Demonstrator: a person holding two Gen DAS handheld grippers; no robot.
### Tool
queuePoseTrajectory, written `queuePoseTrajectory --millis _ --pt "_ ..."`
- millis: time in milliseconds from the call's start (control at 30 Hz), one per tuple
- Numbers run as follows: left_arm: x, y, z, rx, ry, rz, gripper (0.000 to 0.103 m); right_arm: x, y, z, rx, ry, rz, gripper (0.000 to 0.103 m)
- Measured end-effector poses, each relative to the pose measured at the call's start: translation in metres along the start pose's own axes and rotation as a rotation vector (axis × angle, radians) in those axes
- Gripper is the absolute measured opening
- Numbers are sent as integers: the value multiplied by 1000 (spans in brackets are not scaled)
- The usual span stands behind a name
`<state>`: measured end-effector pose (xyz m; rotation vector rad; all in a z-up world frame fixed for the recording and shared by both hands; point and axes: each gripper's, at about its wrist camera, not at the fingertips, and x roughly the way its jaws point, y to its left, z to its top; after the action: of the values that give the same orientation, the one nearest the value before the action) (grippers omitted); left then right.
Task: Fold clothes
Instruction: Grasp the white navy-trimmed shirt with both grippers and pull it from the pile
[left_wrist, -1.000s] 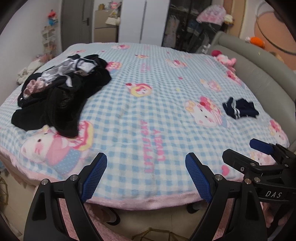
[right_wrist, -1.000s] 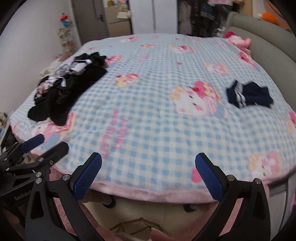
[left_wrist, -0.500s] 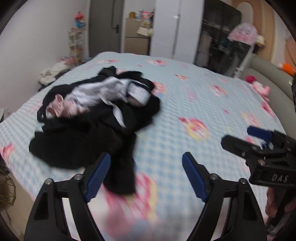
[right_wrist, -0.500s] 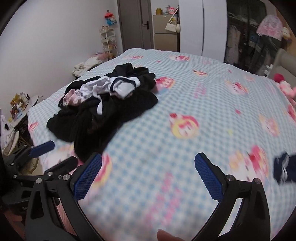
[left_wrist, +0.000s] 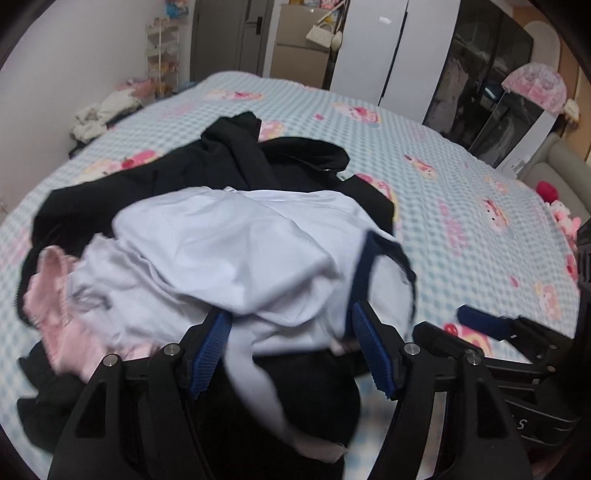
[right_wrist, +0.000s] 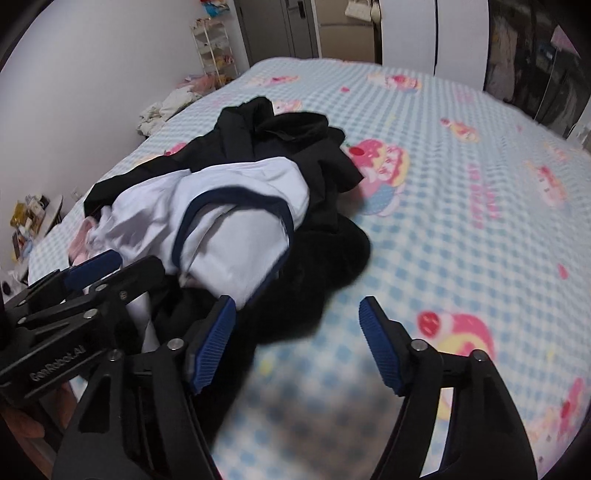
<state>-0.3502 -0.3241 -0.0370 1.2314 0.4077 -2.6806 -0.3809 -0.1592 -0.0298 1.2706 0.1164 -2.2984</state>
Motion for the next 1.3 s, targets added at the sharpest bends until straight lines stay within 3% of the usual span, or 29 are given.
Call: queuePoseTrajectory --millis 67,133,233,267,333,367,400,567,733,900,1167,1300 --pt "9 7 3 -13 4 -54 63 19 -5 9 23 32 69 64" --pt "12 14 7 -18 9 -95 45 34 -6 17 35 50 125 61" --pt "2 9 4 13 -6 -140 16 46 1 22 23 56 182 40" --pt "-5 4 2 42 -18 -137 10 47 6 22 9 53 190 30" --pt "-13 -2 0 91 -34 -138 6 41 15 19 -36 25 158 21" --pt "-18 -5 -2 102 -40 -137 6 36 17 16 -42 9 164 10" --pt "-20 -4 -1 100 -37 -145 5 29 17 13 -41 -7 180 7" --pt "-34 -10 -12 81 -20 -210 3 -17 26 -3 -89 -90 185 2" --pt "-60 -28 -36 120 -37 -251 2 -54 38 -21 -145 -128 186 2" --pt "-82 -16 -58 56 -33 -293 2 -76 34 -42 -119 -122 184 2" --pt "-128 -53 -106 139 -13 -406 3 -152 27 -93 -89 -266 235 0" --pt "-137 -72 -129 126 -7 -454 2 -165 15 -108 -79 -236 171 1"
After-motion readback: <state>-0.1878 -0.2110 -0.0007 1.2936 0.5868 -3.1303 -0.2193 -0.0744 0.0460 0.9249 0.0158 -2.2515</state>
